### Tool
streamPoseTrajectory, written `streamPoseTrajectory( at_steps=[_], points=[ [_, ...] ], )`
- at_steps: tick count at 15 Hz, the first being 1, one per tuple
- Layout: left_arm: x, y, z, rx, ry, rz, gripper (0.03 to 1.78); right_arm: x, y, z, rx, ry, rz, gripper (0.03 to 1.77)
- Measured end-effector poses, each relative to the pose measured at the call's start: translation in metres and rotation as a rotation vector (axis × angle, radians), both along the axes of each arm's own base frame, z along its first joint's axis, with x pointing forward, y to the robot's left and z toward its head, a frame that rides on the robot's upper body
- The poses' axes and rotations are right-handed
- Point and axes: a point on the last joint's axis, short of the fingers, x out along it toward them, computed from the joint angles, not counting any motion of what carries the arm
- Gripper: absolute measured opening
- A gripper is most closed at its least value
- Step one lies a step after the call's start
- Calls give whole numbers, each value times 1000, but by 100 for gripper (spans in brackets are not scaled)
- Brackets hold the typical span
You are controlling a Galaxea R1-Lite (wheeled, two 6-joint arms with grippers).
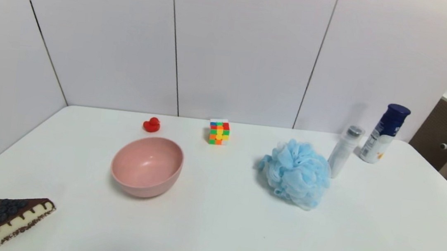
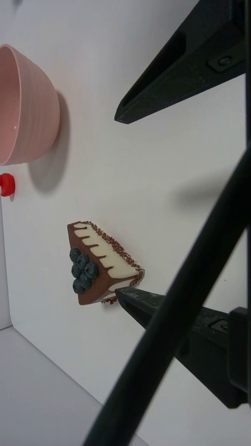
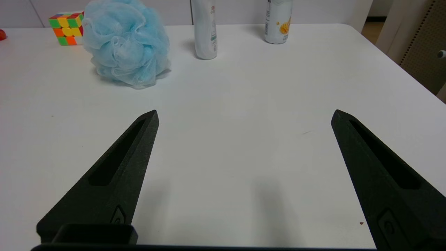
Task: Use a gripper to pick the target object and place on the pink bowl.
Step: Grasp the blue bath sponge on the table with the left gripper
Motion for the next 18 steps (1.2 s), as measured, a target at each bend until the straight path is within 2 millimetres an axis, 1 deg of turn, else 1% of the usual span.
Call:
streamPoseTrajectory(
  at_steps=[15, 17, 18],
  points=[
    [1, 0, 0, -14, 15, 1, 169, 0, 0, 0, 0, 0, 0, 171],
    [3, 0, 6, -14, 30, 1, 169, 0, 0, 0, 0, 0, 0, 171],
    [4, 0, 14, -13, 29, 0, 169, 0, 0, 0, 0, 0, 0, 171]
  ],
)
